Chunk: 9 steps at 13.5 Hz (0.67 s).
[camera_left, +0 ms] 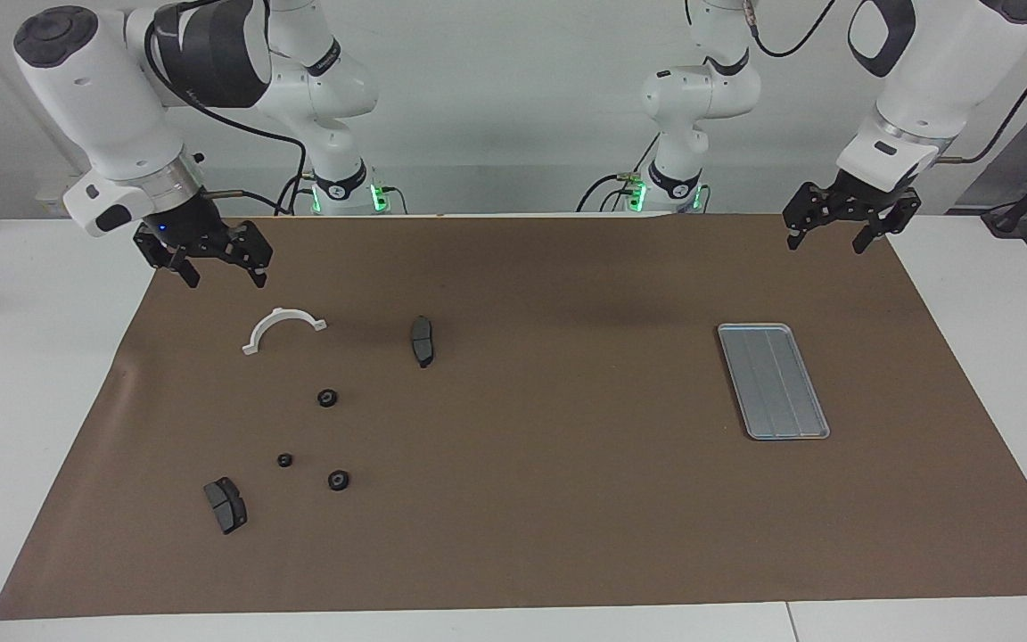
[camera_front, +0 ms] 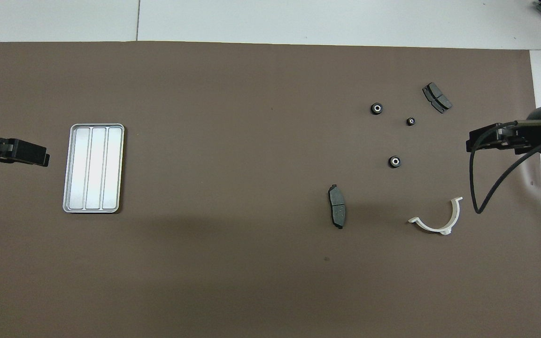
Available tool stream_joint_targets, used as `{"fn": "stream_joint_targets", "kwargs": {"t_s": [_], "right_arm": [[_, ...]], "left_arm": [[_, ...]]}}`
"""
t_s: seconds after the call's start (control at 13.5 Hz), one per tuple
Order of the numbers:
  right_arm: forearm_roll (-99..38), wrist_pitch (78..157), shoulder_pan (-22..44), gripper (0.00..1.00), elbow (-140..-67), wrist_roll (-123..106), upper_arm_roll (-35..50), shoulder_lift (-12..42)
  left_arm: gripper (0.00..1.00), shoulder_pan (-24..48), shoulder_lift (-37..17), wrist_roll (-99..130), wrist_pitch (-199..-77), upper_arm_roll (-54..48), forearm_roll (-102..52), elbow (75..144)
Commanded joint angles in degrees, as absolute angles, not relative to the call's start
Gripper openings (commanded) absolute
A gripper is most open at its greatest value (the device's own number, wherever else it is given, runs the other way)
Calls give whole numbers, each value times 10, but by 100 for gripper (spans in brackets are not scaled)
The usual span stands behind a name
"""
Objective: Pick bearing gear from pile to tray
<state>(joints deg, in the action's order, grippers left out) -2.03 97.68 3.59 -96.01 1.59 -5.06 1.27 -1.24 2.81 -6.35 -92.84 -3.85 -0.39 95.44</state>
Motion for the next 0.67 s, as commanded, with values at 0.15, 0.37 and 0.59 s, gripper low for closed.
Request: {"fn": "stream_joint_targets", "kwargs": {"t_s": [0.15, 0.37, 0.59], "right_arm": [[-21, 976, 23, 100, -976, -35, -51, -2], [-23, 986, 22, 100, -990, -32, -51, -6], [-23, 1045, 22, 100, -1027, -35, -50, -2]], "left_arm": [[100, -18, 38, -69, -930, -39, -9, 964], [100, -18, 38, -69, -930, -39, -9, 964], [100, -18, 38, -69, -930, -39, -9, 964]]}}
